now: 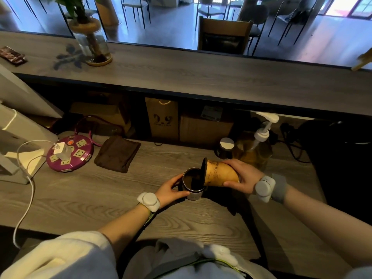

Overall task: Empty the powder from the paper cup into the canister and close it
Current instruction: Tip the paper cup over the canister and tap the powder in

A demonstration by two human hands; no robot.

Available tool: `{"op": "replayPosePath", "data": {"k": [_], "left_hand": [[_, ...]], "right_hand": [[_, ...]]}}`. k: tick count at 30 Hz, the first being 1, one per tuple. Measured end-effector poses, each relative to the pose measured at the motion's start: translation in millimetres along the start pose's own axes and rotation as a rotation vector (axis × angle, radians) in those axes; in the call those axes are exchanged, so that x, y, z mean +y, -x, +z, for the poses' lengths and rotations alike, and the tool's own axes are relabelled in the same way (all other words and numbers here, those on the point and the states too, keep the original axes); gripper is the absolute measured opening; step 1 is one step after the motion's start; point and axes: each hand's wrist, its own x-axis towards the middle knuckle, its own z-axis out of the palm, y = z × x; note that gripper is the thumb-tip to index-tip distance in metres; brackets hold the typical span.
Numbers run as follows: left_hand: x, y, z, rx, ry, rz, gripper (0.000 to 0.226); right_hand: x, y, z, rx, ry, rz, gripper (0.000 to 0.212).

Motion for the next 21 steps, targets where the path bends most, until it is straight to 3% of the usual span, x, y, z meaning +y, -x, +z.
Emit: {"op": "replayPosePath", "data": {"k": [21], "left_hand": [[0.7, 2.5, -7.8, 0.028, 0.038, -0.018, 0.057]], "right_hand": [[-13.4, -13.9, -10.0, -0.1, 0.148, 0.04, 0.073]]}}
